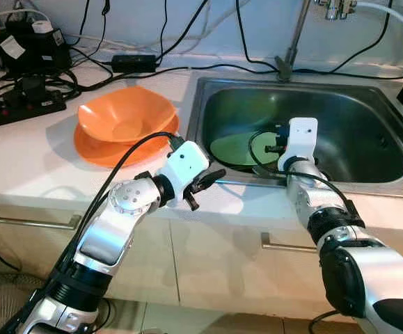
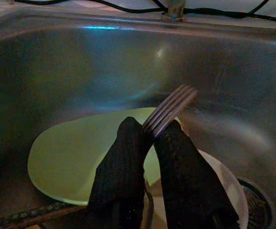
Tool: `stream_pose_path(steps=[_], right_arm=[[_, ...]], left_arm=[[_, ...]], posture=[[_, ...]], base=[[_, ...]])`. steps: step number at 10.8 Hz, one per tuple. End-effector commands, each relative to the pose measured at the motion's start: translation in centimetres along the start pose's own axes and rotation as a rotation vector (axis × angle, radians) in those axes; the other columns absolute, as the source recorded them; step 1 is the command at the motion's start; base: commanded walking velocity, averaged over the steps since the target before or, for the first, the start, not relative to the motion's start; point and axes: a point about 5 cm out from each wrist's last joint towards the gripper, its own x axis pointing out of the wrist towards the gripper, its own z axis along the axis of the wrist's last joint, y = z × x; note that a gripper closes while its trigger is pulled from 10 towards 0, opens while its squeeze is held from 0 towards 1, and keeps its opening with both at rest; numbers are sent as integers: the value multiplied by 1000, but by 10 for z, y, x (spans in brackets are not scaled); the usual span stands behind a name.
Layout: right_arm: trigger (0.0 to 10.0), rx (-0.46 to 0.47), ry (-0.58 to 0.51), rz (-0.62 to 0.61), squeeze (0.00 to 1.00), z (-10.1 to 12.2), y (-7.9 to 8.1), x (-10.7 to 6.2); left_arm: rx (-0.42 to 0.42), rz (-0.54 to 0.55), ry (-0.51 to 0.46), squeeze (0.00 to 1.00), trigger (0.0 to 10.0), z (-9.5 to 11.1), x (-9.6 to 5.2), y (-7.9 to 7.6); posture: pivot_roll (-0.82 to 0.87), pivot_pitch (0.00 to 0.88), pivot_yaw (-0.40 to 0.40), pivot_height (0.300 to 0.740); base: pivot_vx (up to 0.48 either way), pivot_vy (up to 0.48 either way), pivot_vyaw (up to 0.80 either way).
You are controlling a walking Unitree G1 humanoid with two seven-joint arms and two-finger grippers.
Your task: Kitchen organization
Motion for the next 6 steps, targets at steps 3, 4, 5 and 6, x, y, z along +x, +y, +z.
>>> stream_pose_path(steps=[3, 4, 5, 6], right_arm=[[10000, -9, 74, 3, 0, -18, 1, -4], [10000, -7, 70, -2, 0, -17, 0, -3], [10000, -12, 62, -2, 0, -16, -1, -3], [10000, -23, 45, -6, 0, -13, -2, -3]], left_arm=[[13, -7, -5, 0, 10000, 4, 0, -1], [14, -7, -5, 0, 10000, 4, 0, -1], [15, -6, -6, 0, 10000, 4, 0, -1], [16, -4, -7, 0, 10000, 4, 0, -1]], posture=[[-19, 12, -11, 740], [-20, 13, -11, 740], [-23, 15, -11, 740], [-23, 15, -11, 740]], base=[[0, 0, 0], [0, 0, 0], [0, 0, 0], [0, 0, 0]])
